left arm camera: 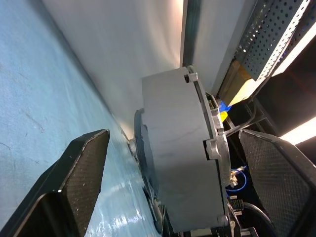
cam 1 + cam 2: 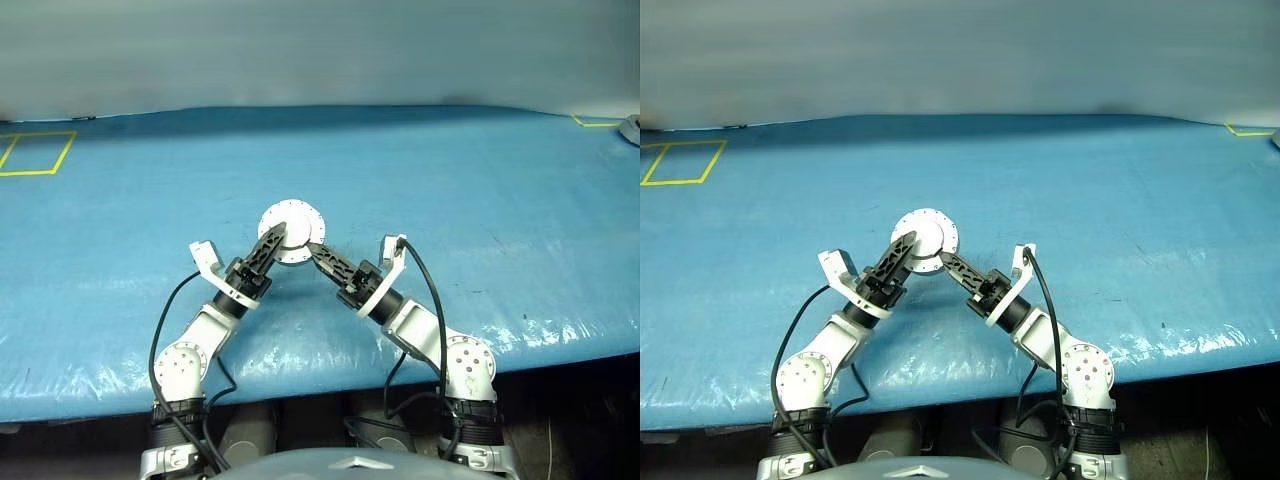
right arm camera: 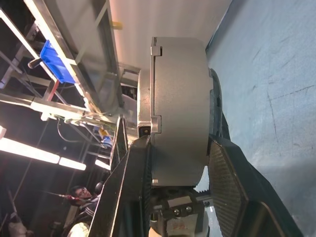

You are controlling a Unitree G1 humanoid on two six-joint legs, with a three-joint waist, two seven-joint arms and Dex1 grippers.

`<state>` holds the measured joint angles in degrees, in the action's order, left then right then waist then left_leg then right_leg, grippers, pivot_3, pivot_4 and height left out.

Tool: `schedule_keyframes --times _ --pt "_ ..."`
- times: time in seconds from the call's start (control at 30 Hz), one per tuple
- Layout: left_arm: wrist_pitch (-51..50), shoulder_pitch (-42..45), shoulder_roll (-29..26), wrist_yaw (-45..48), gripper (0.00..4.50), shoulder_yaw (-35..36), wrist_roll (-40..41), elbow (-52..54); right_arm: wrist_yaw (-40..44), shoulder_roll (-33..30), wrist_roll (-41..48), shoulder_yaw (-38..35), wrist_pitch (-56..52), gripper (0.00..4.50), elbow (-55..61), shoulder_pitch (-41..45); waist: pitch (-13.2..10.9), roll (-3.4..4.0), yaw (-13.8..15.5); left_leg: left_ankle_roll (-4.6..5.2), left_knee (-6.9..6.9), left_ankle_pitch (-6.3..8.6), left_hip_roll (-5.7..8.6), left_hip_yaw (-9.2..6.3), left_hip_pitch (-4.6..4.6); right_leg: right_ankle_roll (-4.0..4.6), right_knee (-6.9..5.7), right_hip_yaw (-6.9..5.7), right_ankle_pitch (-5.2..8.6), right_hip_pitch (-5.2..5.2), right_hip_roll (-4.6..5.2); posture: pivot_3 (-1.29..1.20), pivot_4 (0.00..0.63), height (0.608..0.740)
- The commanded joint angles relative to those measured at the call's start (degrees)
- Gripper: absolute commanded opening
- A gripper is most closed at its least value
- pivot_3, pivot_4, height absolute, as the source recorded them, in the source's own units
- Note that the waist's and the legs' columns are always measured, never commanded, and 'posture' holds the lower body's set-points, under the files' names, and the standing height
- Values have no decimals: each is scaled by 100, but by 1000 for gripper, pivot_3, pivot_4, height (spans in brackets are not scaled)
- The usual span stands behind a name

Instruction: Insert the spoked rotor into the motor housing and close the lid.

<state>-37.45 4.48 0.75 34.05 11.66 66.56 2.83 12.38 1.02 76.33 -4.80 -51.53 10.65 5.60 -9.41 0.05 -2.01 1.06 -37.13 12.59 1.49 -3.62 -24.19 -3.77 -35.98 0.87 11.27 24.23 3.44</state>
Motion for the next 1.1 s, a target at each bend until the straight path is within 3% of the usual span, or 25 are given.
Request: schedule_keyframes --times 0.03,0.37,0.53,0.63,0.77,1.1 --pt "-21 206 186 11 4466 -31 65 -166 106 48 283 37 16 1283 413 159 0 0 1 0 -1 0 0 0 0 -1 0 0 -1 -1 0 0 150 740" --pt "-250 300 205 0 4466 -156 -63 -203 27 55 329 22 23 1283 402 112 0 -1 -3 1 -8 0 -1 2 2 -4 1 5 -5 -6 -2 0 150 740" --pt "-185 280 217 -176 3287 -127 -214 -160 1 64 330 48 13 1283 360 128 0 -1 -3 1 -7 0 -2 2 3 -3 0 5 -6 -6 -3 0 150 740" --pt "-86 278 284 -158 3287 -81 -200 -99 -36 73 369 58 -32 1283 304 152 0 -1 3 1 -8 0 -2 1 4 -3 0 5 -6 -8 -2 0 150 740" --pt "-179 253 293 -174 2582 -89 -64 72 -106 108 383 49 -46 1283 253 161 0 -1 -1 1 -8 0 -3 1 5 -1 0 5 -7 -9 -3 0 150 740" --pt "-88 224 342 -674 2581 -280 -198 371 -341 187 271 7 72 1283 222 168 0 -1 6 1 -8 0 -6 -4 36 -2 4 4 -4 -42 0 0 150 740"
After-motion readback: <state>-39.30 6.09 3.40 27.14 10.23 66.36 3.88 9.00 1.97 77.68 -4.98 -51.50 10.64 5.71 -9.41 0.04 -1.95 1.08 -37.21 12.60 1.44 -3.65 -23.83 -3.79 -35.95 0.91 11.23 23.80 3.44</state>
